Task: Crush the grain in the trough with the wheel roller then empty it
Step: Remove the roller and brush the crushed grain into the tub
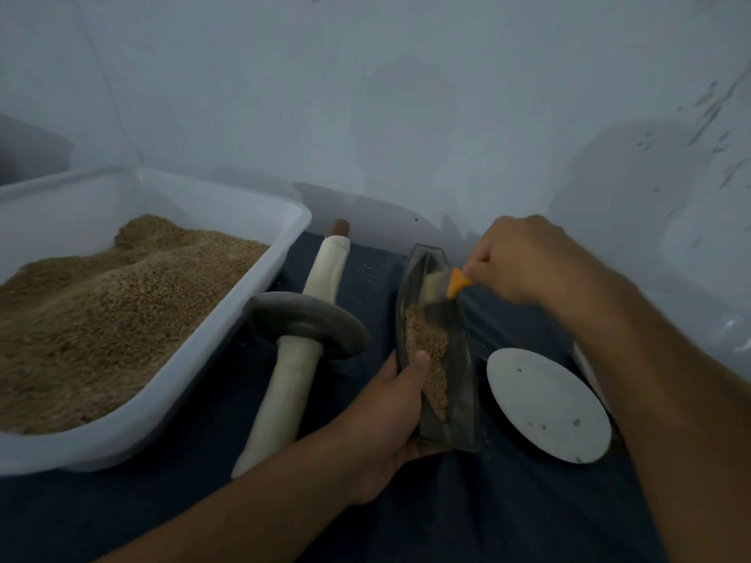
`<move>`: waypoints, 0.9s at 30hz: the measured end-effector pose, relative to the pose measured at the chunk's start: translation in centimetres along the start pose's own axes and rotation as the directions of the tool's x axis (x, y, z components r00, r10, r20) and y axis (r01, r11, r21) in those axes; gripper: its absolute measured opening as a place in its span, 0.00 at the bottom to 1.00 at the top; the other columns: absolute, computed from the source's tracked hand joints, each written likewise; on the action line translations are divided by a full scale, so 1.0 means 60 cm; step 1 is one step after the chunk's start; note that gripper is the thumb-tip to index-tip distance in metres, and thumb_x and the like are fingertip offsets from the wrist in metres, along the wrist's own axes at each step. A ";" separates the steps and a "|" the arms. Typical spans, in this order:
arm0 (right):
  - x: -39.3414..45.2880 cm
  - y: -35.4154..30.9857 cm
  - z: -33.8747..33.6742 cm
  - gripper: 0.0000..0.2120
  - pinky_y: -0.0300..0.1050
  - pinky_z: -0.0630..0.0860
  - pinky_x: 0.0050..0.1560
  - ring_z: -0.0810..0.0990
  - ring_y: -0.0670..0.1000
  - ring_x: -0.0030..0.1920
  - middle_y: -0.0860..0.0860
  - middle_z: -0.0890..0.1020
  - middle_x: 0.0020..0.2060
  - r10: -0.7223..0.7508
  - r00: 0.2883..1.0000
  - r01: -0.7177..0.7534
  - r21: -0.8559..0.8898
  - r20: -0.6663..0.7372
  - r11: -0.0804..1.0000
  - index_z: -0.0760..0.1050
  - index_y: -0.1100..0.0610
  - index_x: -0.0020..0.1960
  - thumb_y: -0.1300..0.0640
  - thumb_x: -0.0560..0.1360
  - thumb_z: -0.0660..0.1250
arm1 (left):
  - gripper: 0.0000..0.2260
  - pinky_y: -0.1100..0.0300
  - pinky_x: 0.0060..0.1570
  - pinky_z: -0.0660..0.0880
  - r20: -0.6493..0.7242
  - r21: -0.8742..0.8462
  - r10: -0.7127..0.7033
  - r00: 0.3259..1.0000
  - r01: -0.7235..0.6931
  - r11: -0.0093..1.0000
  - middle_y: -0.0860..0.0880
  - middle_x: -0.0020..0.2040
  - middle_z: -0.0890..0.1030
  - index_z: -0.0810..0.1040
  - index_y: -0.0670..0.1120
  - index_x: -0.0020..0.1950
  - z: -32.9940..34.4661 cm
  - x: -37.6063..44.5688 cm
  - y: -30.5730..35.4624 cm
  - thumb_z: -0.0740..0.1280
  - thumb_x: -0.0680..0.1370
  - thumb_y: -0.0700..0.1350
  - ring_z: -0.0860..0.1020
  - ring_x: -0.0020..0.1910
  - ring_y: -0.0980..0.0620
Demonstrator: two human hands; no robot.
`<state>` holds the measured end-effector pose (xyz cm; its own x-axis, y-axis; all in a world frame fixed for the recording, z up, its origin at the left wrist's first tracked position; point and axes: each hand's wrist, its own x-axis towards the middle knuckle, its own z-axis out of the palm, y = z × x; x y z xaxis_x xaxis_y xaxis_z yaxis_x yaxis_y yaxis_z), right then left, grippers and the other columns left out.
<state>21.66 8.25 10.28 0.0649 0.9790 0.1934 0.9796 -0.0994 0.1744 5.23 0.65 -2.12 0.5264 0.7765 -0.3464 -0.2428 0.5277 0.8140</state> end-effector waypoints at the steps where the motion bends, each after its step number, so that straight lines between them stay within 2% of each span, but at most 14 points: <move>1: 0.006 0.002 0.001 0.12 0.43 0.64 0.30 0.75 0.56 0.36 0.55 0.76 0.35 0.028 0.998 -0.028 0.013 -0.048 1.000 0.73 0.56 0.37 0.50 0.76 0.67 | 0.12 0.54 0.42 0.81 -0.005 0.002 -0.001 1.000 0.001 1.000 0.54 0.54 0.85 0.73 0.62 0.66 0.001 0.000 0.000 0.58 0.84 0.56 0.84 0.50 0.51; 3: 0.010 -0.011 0.024 0.12 0.43 0.62 0.30 0.73 0.57 0.35 0.56 0.75 0.36 0.052 0.995 -0.051 0.014 -0.087 0.999 0.72 0.56 0.38 0.52 0.78 0.66 | 0.11 0.55 0.42 0.81 -0.021 0.004 -0.003 1.000 0.003 1.000 0.54 0.53 0.85 0.73 0.63 0.65 0.003 0.000 -0.001 0.58 0.84 0.55 0.84 0.49 0.52; 6: -0.005 -0.032 0.074 0.09 0.43 0.66 0.31 0.72 0.53 0.33 0.54 0.79 0.37 0.015 0.999 -0.015 -0.005 -0.042 1.000 0.79 0.57 0.41 0.56 0.79 0.65 | 0.11 0.55 0.41 0.81 -0.033 0.013 -0.005 0.999 0.005 1.000 0.54 0.52 0.85 0.73 0.63 0.65 0.004 0.000 0.001 0.58 0.84 0.56 0.85 0.49 0.52; 8: -0.026 -0.027 0.075 0.12 0.45 0.74 0.33 0.77 0.52 0.34 0.53 0.81 0.37 -0.045 0.998 0.045 0.014 0.038 0.999 0.83 0.57 0.43 0.53 0.79 0.65 | 0.12 0.56 0.41 0.81 -0.032 0.012 -0.008 0.999 0.008 1.000 0.54 0.52 0.85 0.73 0.62 0.66 0.002 0.001 0.002 0.57 0.84 0.57 0.85 0.48 0.53; 10: -0.052 -0.010 0.046 0.14 0.48 0.79 0.40 0.80 0.53 0.37 0.52 0.84 0.39 -0.099 0.992 0.097 0.022 0.083 0.995 0.85 0.55 0.45 0.49 0.79 0.65 | 0.13 0.55 0.42 0.81 -0.025 0.011 -0.010 1.000 0.010 1.000 0.54 0.52 0.85 0.72 0.62 0.66 0.001 0.003 0.002 0.56 0.83 0.59 0.85 0.49 0.53; 12: -0.086 0.008 0.002 0.12 0.47 0.76 0.38 0.79 0.51 0.36 0.48 0.84 0.37 -0.123 0.992 0.123 0.013 0.025 0.992 0.86 0.49 0.45 0.46 0.78 0.65 | 0.15 0.55 0.41 0.81 -0.019 0.008 -0.010 1.000 0.010 1.000 0.54 0.53 0.85 0.72 0.60 0.67 -0.002 0.005 0.001 0.55 0.83 0.61 0.84 0.50 0.52; 14: -0.130 0.022 -0.045 0.11 0.43 0.68 0.32 0.76 0.45 0.31 0.44 0.80 0.30 -0.133 0.990 0.135 0.043 -0.043 0.990 0.85 0.43 0.41 0.43 0.76 0.65 | 0.18 0.56 0.40 0.81 -0.023 -0.005 -0.021 1.000 0.021 1.000 0.52 0.54 0.85 0.73 0.58 0.68 -0.003 0.006 -0.001 0.54 0.83 0.61 0.84 0.50 0.52; 16: -0.172 0.021 -0.088 0.12 0.41 0.66 0.30 0.77 0.44 0.29 0.41 0.80 0.26 -0.128 0.992 0.125 0.109 0.019 0.986 0.83 0.39 0.37 0.38 0.71 0.62 | 0.19 0.57 0.39 0.81 -0.026 -0.006 -0.034 0.999 0.034 0.999 0.52 0.54 0.85 0.74 0.57 0.68 -0.004 0.007 -0.002 0.53 0.83 0.62 0.85 0.49 0.52; 18: -0.199 0.012 -0.113 0.13 0.39 0.68 0.30 0.78 0.36 0.35 0.32 0.78 0.27 -0.158 0.977 0.139 0.132 0.144 0.981 0.82 0.38 0.36 0.37 0.68 0.60 | 0.20 0.57 0.39 0.81 -0.040 -0.011 -0.038 0.998 0.038 0.999 0.51 0.53 0.85 0.74 0.56 0.68 -0.003 0.006 -0.003 0.53 0.83 0.62 0.85 0.49 0.51; 20: -0.210 0.003 -0.125 0.14 0.38 0.69 0.31 0.77 0.33 0.34 0.33 0.78 0.26 -0.201 0.953 0.170 0.147 0.226 0.974 0.83 0.38 0.36 0.36 0.67 0.60 | 0.19 0.56 0.38 0.81 -0.048 -0.019 -0.038 0.998 0.037 0.999 0.51 0.53 0.85 0.75 0.56 0.67 -0.002 0.005 -0.003 0.53 0.83 0.62 0.85 0.48 0.51; 24: -0.208 -0.021 -0.135 0.14 0.37 0.70 0.32 0.78 0.36 0.30 0.37 0.80 0.26 -0.243 0.911 0.191 0.181 0.332 0.965 0.83 0.38 0.38 0.36 0.67 0.60 | 0.20 0.57 0.36 0.81 -0.060 -0.022 -0.043 0.997 0.041 0.999 0.50 0.55 0.85 0.75 0.55 0.67 0.001 0.001 -0.001 0.54 0.83 0.62 0.85 0.48 0.50; 27: -0.183 -0.044 -0.115 0.15 0.39 0.71 0.31 0.77 0.38 0.29 0.41 0.80 0.26 -0.238 0.921 0.216 0.105 0.308 0.971 0.83 0.45 0.36 0.39 0.72 0.64 | 0.20 0.57 0.36 0.81 -0.067 -0.018 -0.042 0.997 0.041 0.999 0.49 0.54 0.85 0.75 0.55 0.67 0.000 0.001 -0.001 0.54 0.83 0.62 0.85 0.48 0.50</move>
<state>17.07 -3.44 14.39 -0.1151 0.9803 -0.1607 0.9850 0.1336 0.1094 5.28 0.67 -2.18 0.4802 0.7751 -0.4107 -0.2358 0.5650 0.7907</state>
